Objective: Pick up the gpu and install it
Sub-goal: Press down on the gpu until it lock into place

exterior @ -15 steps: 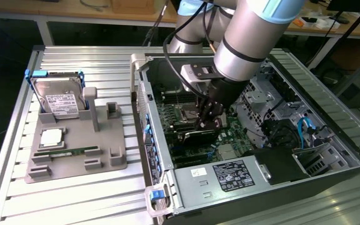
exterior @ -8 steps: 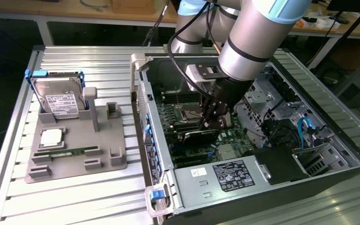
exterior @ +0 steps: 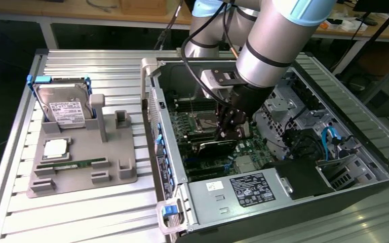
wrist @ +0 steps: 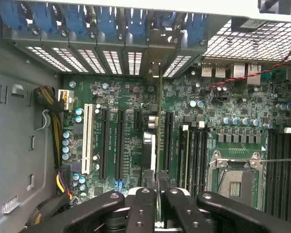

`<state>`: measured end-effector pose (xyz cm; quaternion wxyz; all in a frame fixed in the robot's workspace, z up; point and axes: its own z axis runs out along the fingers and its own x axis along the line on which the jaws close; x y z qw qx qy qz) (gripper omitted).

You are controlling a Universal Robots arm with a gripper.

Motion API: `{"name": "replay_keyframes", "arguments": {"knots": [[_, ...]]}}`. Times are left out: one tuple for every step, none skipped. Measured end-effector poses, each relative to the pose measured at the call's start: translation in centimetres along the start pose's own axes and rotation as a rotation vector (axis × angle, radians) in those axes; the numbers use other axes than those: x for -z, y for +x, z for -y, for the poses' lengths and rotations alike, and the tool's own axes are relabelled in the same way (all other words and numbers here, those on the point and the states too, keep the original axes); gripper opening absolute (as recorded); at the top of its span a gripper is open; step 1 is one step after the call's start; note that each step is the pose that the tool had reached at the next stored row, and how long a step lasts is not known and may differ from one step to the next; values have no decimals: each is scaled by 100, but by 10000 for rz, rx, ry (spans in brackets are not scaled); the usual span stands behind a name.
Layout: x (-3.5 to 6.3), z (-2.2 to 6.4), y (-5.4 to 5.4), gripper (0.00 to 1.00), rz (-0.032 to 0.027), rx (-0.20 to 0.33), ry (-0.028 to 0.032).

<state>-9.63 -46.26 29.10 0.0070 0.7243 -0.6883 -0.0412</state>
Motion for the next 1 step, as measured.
{"name": "replay_keyframes", "arguments": {"knots": [[0,0,0,16,0,0,0]]}}
